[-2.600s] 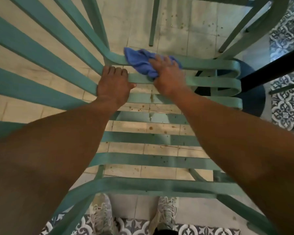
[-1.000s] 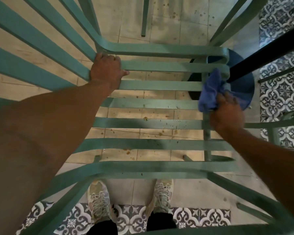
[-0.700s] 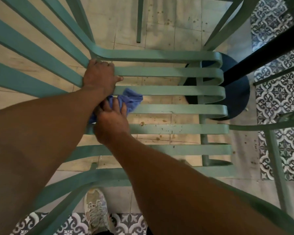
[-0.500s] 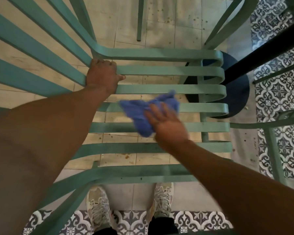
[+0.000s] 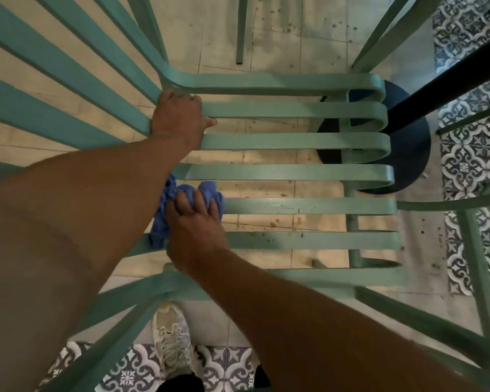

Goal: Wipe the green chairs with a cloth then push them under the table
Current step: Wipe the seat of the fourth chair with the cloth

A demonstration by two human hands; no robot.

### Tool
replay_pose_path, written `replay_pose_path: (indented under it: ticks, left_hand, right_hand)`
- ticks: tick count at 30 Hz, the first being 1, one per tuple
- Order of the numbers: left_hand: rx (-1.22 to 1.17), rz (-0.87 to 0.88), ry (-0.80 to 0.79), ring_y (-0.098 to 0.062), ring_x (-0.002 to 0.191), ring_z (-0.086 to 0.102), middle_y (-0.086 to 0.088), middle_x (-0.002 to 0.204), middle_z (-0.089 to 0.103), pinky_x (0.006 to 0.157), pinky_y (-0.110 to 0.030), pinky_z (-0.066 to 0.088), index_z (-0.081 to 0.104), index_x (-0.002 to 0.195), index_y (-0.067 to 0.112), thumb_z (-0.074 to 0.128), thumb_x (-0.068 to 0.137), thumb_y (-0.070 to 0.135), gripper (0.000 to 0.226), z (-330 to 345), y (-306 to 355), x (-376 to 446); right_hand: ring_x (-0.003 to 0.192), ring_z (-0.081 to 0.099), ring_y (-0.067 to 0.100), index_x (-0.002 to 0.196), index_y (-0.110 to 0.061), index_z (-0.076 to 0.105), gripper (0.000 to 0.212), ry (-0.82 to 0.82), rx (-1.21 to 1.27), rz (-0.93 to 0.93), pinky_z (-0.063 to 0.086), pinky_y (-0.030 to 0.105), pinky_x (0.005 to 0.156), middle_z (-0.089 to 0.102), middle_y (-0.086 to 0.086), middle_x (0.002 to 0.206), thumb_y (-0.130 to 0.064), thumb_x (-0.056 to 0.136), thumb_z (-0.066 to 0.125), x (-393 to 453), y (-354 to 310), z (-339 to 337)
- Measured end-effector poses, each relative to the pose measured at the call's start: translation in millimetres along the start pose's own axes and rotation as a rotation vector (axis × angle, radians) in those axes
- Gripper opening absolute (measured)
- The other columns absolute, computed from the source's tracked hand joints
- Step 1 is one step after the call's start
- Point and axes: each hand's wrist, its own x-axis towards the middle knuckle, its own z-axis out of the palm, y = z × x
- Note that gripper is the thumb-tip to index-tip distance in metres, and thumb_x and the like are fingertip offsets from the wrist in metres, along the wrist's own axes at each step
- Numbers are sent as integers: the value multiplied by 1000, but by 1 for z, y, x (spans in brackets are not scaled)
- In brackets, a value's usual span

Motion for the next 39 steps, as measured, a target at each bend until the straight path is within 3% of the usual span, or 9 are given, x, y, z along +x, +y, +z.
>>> replay_pose_path:
  ticks: [4, 9, 13, 20, 25, 28, 31, 36, 39]
  left_hand:
    - [-24, -23, -6, -37, 111, 52, -24, 115, 61, 103, -39, 25, 58, 113, 2, 43, 96, 51, 54, -1, 0, 0]
    - [-58, -38, -6, -36, 114, 51, -22, 117, 60, 105, -40, 24, 58, 116, 3, 44, 95, 52, 56, -2, 1, 0]
    - [-75, -47, 28, -37, 112, 50, -22, 115, 62, 101, -40, 27, 60, 114, 3, 46, 95, 52, 55, -1, 2, -2]
    - [-75, -53, 20, -38, 114, 49, -24, 117, 60, 102, -41, 28, 59, 115, 2, 46, 95, 52, 56, -2, 1, -1]
    - [-61, -53, 20, -40, 115, 47, -25, 118, 59, 102, -42, 28, 59, 117, 2, 46, 95, 52, 56, -3, 0, -4]
    - [-75, -48, 0, -39, 114, 48, -24, 118, 60, 103, -41, 27, 59, 116, 2, 46, 95, 52, 56, -3, 0, -4]
    - [-68, -40, -7, -37, 115, 49, -23, 120, 59, 105, -41, 26, 57, 118, 3, 44, 95, 53, 57, -3, 1, -3]
    - [-66, -38, -13, -37, 117, 48, -22, 121, 58, 106, -41, 25, 57, 120, 3, 44, 96, 52, 56, -3, 2, -3]
    - [-71, -41, -17, -36, 116, 49, -22, 120, 59, 106, -40, 25, 58, 118, 3, 44, 96, 52, 55, -1, 0, -1]
  right_hand:
    - [146, -1, 31, 151, -25, 17, 73, -24, -237, -106, 12, 52, 117, 7, 2, 160, -18, 90, 55, -63, 85, -17]
    - [143, 17, 39, 152, -23, 3, 84, -117, -345, 373, 33, 53, 108, 8, 12, 160, -27, 88, 58, -164, 196, -65]
    - [135, 32, 36, 149, -16, 9, 69, -150, -353, 593, 42, 44, 99, 17, 17, 154, -28, 92, 45, -150, 164, -69]
    - [141, 8, 49, 150, -5, 14, 67, -259, -176, -113, 15, 62, 112, 9, 27, 156, -27, 97, 48, -55, -22, 15]
    - [143, 9, 44, 150, -14, 20, 65, -201, -385, -252, 10, 59, 115, 15, 17, 158, -23, 94, 52, -102, 77, -13]
    - [128, 44, 42, 134, -19, 54, 81, -190, -587, -259, 43, 60, 97, 50, 13, 141, -19, 59, 85, -154, 156, -54]
    - [123, 49, 43, 130, -22, 53, 100, -228, -564, -101, 49, 58, 88, 55, 12, 136, -23, 39, 94, -187, 195, -67]
    - [146, 8, 35, 144, -28, 39, 67, -182, -249, -459, 17, 63, 113, 26, 4, 157, -15, 81, 57, -125, 115, -16]
    - [146, 10, 31, 144, -32, 38, 65, -201, -306, -715, 10, 59, 115, 26, 1, 157, -30, 84, 62, -67, 47, 16]
